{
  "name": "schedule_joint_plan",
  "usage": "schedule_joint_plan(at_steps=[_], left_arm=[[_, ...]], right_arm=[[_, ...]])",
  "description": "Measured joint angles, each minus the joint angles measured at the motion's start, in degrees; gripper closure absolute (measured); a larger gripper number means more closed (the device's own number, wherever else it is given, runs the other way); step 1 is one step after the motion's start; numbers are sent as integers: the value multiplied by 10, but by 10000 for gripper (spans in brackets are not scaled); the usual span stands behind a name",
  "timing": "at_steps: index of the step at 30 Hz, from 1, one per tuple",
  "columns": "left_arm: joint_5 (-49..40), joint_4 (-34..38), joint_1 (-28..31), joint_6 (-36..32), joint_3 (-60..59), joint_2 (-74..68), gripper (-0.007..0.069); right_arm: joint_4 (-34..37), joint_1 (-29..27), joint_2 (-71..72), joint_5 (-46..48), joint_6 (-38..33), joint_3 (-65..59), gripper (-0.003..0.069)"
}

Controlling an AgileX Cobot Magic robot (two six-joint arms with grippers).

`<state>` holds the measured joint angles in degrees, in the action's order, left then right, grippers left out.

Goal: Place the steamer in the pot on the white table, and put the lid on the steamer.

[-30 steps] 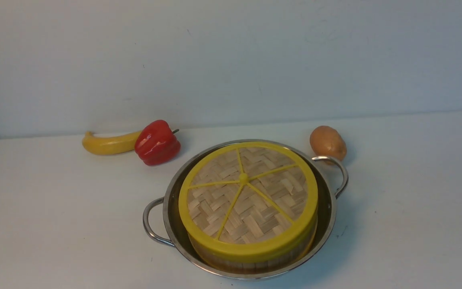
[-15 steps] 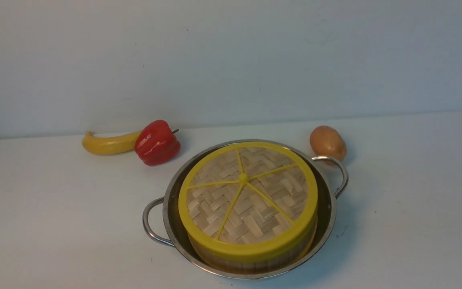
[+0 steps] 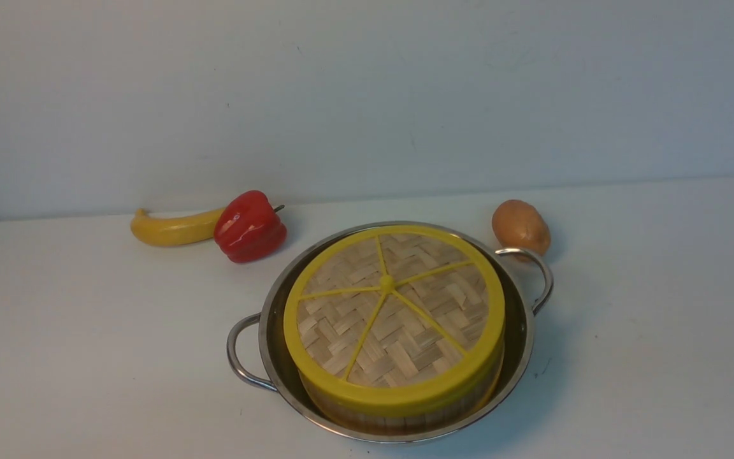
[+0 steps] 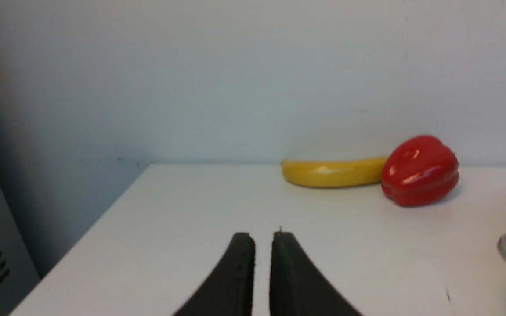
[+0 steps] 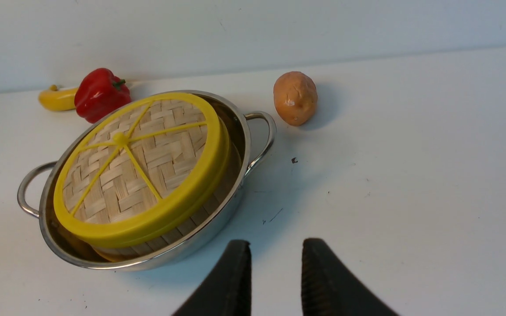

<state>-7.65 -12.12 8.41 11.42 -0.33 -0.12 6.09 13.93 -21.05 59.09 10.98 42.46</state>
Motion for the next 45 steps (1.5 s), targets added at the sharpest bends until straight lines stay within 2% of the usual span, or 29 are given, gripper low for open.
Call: schedule_joint_plan(at_steps=[1,2,4,7,10,28,33,37,41,45], left_arm=[[-1,13,0,-7,0,0,571],[-9,62,0,-63,0,0,564],[-17,102,0,-128,0,0,561],[-20,131,0,-197,0,0,559],[-21,140,0,-225,0,0,554],[-22,143,0,-236,0,1,541],[-22,143,0,-236,0,1,541],[-22,143,0,-236,0,1,536],[-22,143,0,-236,0,1,530],[-22,143,0,-236,0,1,522]], right_arm=[[0,0,0,0,0,0,472],[0,0,0,0,0,0,468],[0,0,0,0,0,0,463],[0,0,0,0,0,0,458],[0,0,0,0,0,0,453],[0,0,0,0,0,0,420],[-22,-8,0,-13,-34,-3,420],[-49,-89,17,-154,-95,-59,419],[-57,-154,69,-289,-105,-168,419],[-51,-193,123,-348,-103,-262,419]])
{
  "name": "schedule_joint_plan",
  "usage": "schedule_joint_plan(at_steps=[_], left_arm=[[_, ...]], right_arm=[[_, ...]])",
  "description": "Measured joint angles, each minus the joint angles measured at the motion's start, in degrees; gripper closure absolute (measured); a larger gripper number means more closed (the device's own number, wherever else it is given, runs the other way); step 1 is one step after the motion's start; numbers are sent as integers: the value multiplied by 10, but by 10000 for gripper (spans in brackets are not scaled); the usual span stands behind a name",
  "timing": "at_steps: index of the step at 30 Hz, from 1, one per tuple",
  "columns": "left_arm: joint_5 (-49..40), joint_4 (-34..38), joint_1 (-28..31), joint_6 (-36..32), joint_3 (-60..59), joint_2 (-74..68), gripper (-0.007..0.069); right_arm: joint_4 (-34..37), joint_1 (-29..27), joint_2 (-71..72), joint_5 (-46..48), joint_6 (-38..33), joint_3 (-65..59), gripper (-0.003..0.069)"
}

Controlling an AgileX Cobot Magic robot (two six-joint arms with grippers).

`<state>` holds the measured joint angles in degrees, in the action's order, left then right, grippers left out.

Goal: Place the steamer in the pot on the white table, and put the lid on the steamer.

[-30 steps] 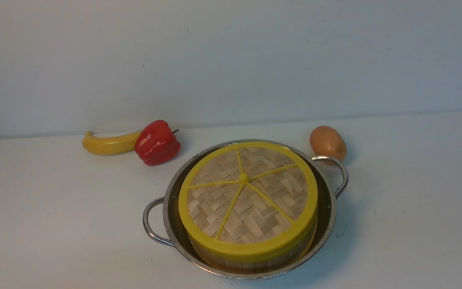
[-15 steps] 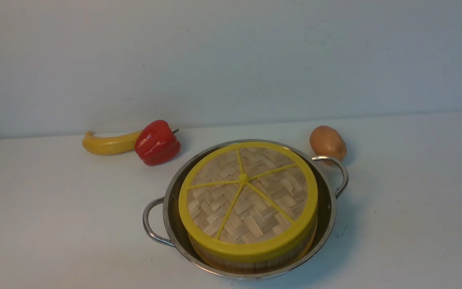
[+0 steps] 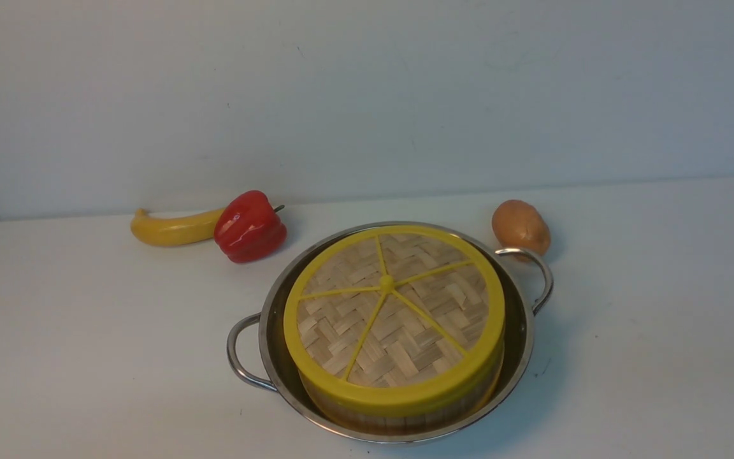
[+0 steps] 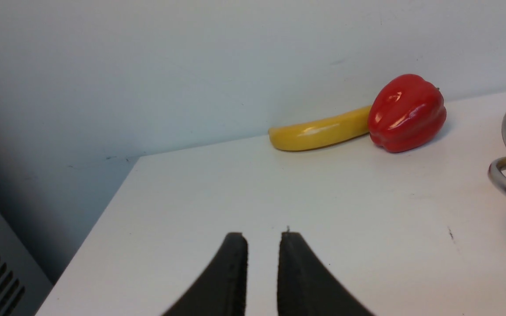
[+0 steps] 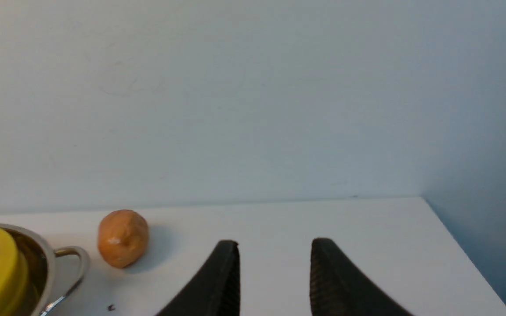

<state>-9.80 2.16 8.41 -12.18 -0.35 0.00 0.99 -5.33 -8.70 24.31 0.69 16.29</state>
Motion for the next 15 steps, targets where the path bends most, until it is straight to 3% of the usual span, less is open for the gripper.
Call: schedule_joint_plan(at_steps=[15], left_arm=[[0,0,0,0,0,0,502]], right_arm=[[6,-16,84,-58,13,-153,418]])
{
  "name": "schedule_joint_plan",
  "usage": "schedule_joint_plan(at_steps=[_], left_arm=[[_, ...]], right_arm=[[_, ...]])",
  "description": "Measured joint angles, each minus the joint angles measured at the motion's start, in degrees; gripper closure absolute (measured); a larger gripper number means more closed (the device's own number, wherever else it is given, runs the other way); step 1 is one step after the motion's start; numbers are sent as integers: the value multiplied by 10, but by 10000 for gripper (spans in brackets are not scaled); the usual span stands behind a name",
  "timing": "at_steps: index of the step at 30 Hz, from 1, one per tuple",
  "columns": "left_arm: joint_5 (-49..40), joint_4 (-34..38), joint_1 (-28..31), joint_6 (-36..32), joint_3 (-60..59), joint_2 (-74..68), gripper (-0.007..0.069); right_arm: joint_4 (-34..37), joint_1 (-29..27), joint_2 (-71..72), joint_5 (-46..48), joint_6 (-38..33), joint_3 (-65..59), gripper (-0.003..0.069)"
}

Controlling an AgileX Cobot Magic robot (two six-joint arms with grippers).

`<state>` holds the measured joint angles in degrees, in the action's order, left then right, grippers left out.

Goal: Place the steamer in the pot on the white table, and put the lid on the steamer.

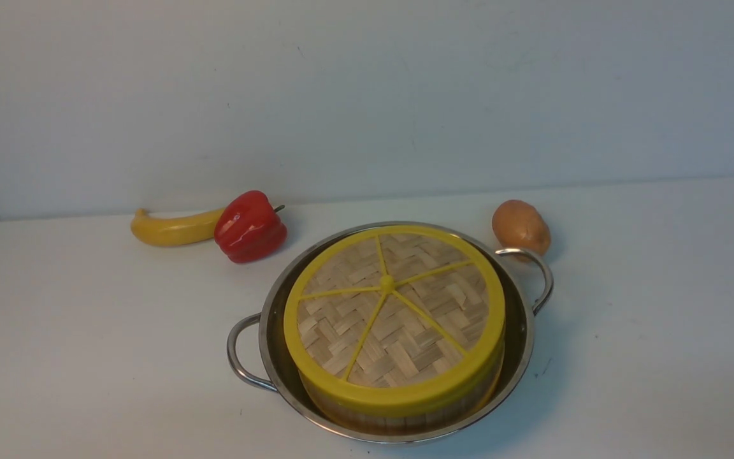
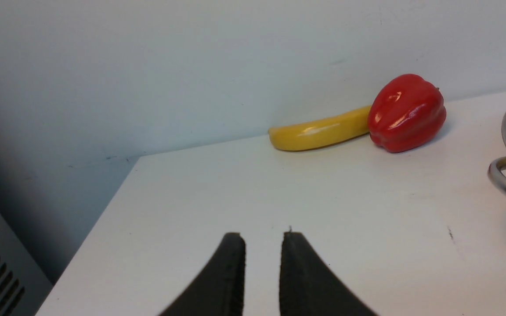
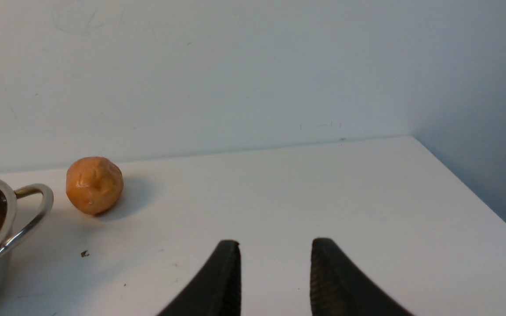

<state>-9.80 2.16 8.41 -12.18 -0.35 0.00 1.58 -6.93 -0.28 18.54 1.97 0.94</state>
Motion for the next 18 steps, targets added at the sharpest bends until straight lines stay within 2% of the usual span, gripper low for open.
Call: schedule_joint_plan(at_steps=[18], left_arm=[[0,0,0,0,0,0,488]], right_arm=[[3,0,3,-13,0,-14,418]])
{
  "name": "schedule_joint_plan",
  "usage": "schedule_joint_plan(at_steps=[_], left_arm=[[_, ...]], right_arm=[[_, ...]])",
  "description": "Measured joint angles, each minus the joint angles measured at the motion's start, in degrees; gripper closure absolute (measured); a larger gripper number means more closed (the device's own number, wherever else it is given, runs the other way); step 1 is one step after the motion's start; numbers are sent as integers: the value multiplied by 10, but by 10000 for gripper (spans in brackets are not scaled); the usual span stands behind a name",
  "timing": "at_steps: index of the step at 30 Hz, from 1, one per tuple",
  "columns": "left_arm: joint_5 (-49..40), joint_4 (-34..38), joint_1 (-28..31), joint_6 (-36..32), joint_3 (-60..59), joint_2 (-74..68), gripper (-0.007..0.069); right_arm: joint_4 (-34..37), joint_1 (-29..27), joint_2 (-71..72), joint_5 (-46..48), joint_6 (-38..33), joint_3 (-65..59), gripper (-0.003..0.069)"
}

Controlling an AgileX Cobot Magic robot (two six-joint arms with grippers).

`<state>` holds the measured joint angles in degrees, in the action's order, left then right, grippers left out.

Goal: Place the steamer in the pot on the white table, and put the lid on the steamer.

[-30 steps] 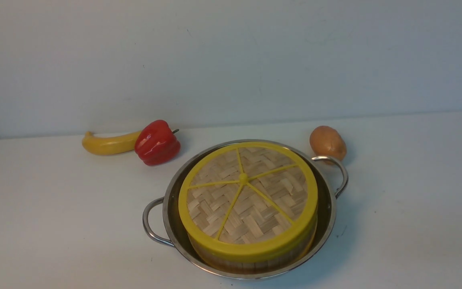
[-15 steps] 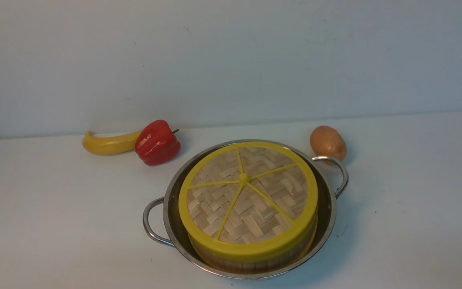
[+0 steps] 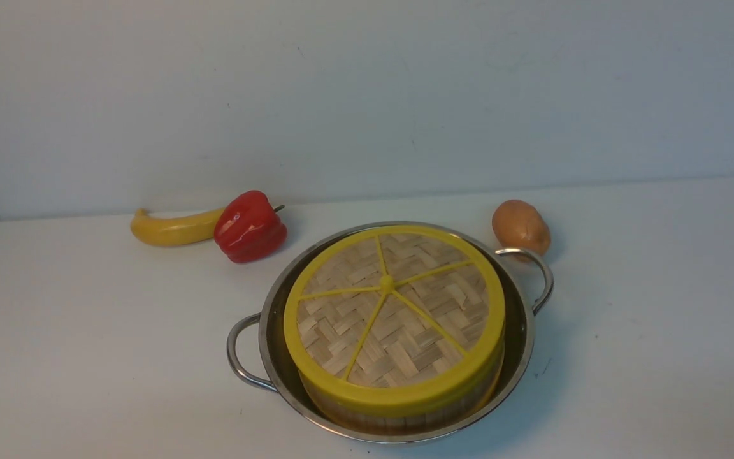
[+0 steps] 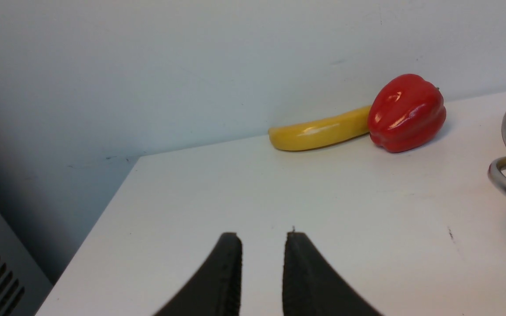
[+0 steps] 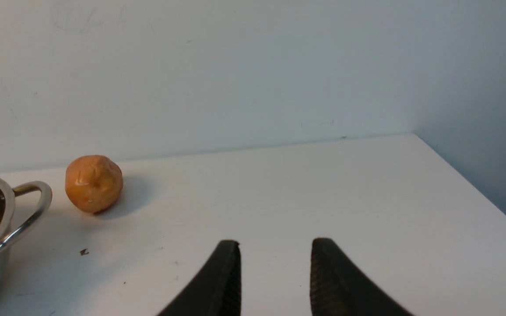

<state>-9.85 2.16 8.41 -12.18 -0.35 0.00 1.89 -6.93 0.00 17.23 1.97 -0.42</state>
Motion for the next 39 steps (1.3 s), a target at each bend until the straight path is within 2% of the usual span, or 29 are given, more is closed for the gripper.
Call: schedule_joint_plan(at_steps=[39], left_arm=[[0,0,0,-8,0,0,468]], right_arm=[[1,0,0,0,0,0,418]])
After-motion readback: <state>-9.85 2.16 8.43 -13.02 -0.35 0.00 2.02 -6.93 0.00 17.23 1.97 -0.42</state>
